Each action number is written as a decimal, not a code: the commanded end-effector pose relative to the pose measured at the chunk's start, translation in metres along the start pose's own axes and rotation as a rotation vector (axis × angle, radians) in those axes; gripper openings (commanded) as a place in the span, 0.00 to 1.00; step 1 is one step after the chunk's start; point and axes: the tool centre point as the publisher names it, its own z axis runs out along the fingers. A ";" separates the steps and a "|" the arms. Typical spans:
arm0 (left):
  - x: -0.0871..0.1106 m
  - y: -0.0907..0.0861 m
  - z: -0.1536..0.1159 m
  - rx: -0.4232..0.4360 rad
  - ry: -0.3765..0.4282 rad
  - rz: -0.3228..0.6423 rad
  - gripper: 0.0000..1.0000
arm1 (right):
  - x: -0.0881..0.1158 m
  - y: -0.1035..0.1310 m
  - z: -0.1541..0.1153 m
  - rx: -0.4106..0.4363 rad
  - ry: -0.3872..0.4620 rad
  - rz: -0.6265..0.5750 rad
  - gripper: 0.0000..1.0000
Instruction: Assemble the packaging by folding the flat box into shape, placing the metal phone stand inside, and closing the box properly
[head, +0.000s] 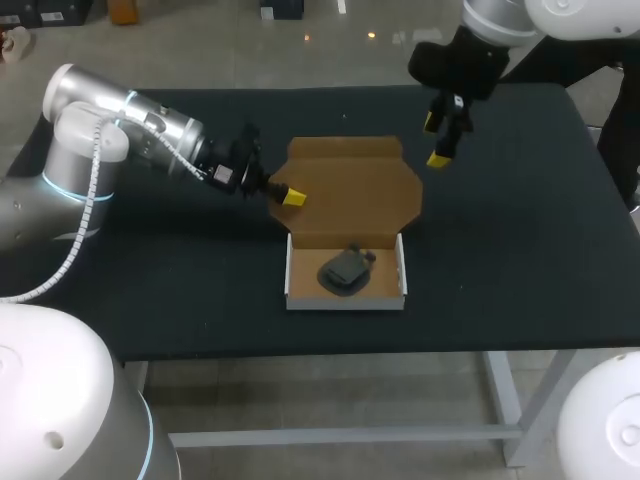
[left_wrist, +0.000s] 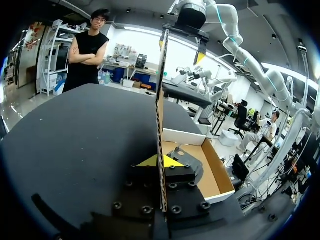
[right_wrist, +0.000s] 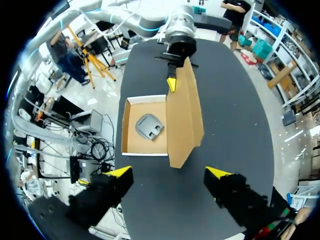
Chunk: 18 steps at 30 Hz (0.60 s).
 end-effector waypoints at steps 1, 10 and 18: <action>0.009 0.000 -0.002 0.003 -0.018 0.036 0.00 | 0.000 0.002 -0.002 0.004 0.005 -0.002 1.00; 0.010 -0.001 -0.002 0.000 -0.019 0.046 0.00 | 0.002 0.010 -0.007 0.007 0.001 -0.008 1.00; 0.010 -0.001 -0.002 0.000 -0.019 0.046 0.00 | 0.002 0.019 -0.011 0.019 -0.009 -0.032 1.00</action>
